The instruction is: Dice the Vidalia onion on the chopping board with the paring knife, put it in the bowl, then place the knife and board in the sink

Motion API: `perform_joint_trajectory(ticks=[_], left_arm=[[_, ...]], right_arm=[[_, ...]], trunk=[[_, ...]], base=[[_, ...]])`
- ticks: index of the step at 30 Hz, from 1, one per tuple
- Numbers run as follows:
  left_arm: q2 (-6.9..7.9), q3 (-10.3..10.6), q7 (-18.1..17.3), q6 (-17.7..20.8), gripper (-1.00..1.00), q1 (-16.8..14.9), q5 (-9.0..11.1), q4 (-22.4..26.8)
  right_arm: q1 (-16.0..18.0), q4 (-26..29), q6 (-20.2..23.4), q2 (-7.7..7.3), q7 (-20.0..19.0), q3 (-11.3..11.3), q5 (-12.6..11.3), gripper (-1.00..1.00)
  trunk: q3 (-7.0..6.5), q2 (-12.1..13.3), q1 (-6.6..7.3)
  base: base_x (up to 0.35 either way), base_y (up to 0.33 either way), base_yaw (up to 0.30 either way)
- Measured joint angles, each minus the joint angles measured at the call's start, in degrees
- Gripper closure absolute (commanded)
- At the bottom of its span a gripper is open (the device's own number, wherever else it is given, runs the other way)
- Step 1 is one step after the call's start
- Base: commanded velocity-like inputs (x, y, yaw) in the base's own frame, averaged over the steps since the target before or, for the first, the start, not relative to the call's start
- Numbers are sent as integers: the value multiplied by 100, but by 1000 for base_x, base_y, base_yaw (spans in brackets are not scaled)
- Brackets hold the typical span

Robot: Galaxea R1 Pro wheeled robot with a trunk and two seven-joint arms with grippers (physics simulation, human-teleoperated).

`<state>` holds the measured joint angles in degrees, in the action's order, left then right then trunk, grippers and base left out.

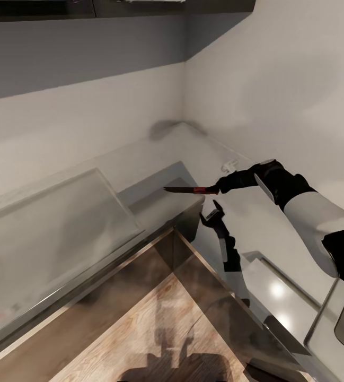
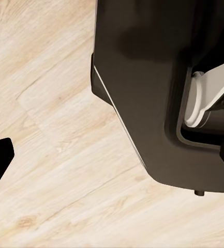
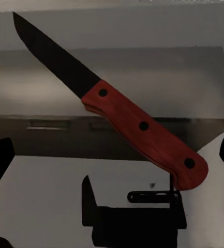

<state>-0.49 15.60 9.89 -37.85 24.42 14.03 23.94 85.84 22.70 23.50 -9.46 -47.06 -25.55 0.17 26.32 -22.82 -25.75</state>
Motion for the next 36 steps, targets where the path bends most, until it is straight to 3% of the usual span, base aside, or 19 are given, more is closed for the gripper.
perform_joint_trajectory(ticks=[28, 36], left_arm=[[0, 0, 1, 0, -100, 0, -1, -15], [-1, 0, -2, 0, -100, 0, -2, -56]], right_arm=[[0, -208, -122, 13, 2, -19, 3, -100], [0, -218, -121, 3, 14, -22, 21, -100]], trunk=[[0, 0, 0], [53, 0, 0]], base=[[29, 15, 0], [0, 0, 0]])
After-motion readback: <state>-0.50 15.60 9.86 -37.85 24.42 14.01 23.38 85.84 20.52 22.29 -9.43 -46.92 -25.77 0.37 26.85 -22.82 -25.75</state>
